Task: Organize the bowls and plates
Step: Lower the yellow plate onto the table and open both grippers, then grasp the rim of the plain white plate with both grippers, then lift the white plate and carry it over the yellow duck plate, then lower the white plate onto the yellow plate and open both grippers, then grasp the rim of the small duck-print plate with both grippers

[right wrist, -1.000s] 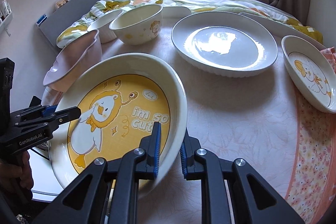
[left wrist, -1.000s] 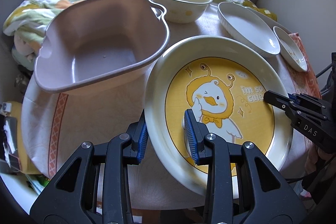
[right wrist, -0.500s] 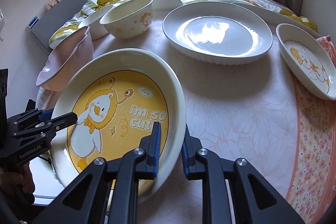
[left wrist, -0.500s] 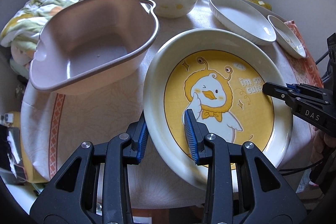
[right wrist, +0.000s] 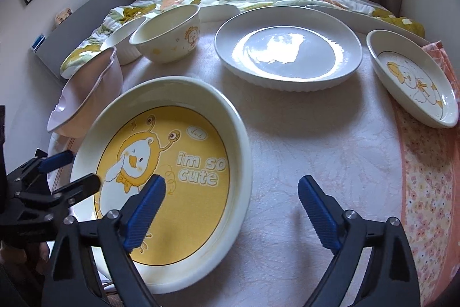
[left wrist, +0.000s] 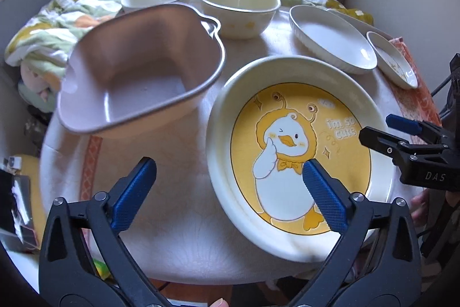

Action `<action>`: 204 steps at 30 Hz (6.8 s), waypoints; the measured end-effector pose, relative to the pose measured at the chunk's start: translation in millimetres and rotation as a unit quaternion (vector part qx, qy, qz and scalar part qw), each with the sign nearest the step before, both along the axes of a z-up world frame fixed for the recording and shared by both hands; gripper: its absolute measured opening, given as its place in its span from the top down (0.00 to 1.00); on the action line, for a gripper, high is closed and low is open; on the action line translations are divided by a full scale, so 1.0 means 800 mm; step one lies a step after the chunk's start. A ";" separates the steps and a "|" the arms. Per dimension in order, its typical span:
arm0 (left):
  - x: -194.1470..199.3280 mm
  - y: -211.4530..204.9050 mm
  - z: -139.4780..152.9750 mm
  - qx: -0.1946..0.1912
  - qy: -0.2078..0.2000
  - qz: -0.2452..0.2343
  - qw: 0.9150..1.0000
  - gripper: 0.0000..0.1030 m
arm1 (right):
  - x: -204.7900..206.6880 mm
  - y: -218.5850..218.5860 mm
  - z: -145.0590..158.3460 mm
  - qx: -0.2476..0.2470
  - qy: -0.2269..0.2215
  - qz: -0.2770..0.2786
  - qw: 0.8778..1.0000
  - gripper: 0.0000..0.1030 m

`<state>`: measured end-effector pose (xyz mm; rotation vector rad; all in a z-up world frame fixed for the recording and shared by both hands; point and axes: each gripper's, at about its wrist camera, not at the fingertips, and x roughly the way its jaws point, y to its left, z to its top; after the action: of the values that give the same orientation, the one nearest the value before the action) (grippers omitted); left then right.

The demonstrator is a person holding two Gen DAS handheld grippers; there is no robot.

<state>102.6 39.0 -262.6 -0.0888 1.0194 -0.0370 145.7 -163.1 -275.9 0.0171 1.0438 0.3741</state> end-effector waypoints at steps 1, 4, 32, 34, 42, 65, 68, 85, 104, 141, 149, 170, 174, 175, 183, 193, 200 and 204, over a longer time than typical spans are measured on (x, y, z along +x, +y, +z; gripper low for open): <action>0.000 0.000 0.003 0.004 0.003 0.000 1.000 0.01 | -0.001 -0.001 0.003 -0.004 -0.002 0.001 1.000 0.10; -0.002 0.002 0.021 -0.006 0.005 0.001 1.000 0.01 | -0.005 -0.007 0.018 -0.022 -0.003 -0.001 1.000 0.09; 0.185 -0.099 0.080 -0.117 0.041 0.018 0.992 0.23 | 0.242 -0.135 0.097 -0.017 0.024 0.127 0.992 0.23; 0.204 -0.103 0.059 -0.117 0.058 0.032 0.991 0.29 | 0.264 -0.130 0.074 -0.011 0.047 0.162 0.986 0.33; 0.236 -0.121 -0.010 -0.111 0.109 0.044 0.987 0.63 | 0.302 -0.112 0.008 -0.002 0.106 0.264 0.959 0.66; 0.237 -0.129 -0.015 -0.083 0.108 0.051 0.989 0.86 | 0.310 -0.109 -0.014 -0.003 0.125 0.293 0.948 0.84; 0.240 -0.127 -0.013 -0.082 0.112 0.056 0.989 0.86 | 0.309 -0.107 -0.009 -0.008 0.121 0.295 0.948 0.84; 0.213 -0.117 0.036 -0.079 0.088 0.055 0.991 0.86 | 0.292 -0.101 0.039 -0.004 0.100 0.268 0.958 0.84; 0.066 -0.020 0.046 -0.084 0.116 -0.027 0.989 0.86 | 0.105 -0.041 0.070 0.028 0.116 0.147 0.982 0.84; 0.039 -0.031 -0.002 0.036 0.103 -0.116 0.987 0.85 | -0.006 -0.004 0.032 -0.032 0.068 -0.003 0.997 0.85; 0.036 -0.041 0.002 0.092 0.082 -0.115 0.986 0.85 | -0.014 0.010 0.032 -0.063 0.050 0.006 0.997 0.85; 0.025 -0.056 0.008 0.189 0.039 -0.106 0.976 0.86 | -0.022 0.034 0.041 -0.125 -0.005 0.032 0.992 0.85; 0.026 -0.052 0.010 0.188 0.040 -0.105 0.976 0.86 | -0.023 0.041 0.039 -0.125 -0.005 0.036 0.992 0.85; 0.025 -0.052 0.011 0.187 0.040 -0.104 0.976 0.86 | -0.023 0.042 0.040 -0.125 -0.007 0.036 0.991 0.85; 0.027 -0.025 0.077 0.100 0.020 -0.097 0.990 0.86 | -0.018 0.027 0.082 -0.100 -0.018 0.007 0.995 0.85; 0.053 -0.035 0.179 -0.006 -0.096 -0.144 0.985 0.00 | -0.027 -0.042 0.158 -0.037 -0.070 -0.096 0.992 0.00; 0.111 -0.106 0.193 -0.048 -0.075 -0.209 0.974 0.00 | -0.044 -0.125 0.179 -0.075 -0.055 -0.182 0.979 0.00; 0.146 -0.158 0.195 -0.078 -0.068 -0.240 0.965 0.00 | -0.043 -0.179 0.195 -0.066 -0.057 -0.225 0.970 0.00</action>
<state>219.4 -87.2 -106.3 0.0190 0.8790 -0.5597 111.5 -306.0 -119.9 0.1096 0.9176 -0.1062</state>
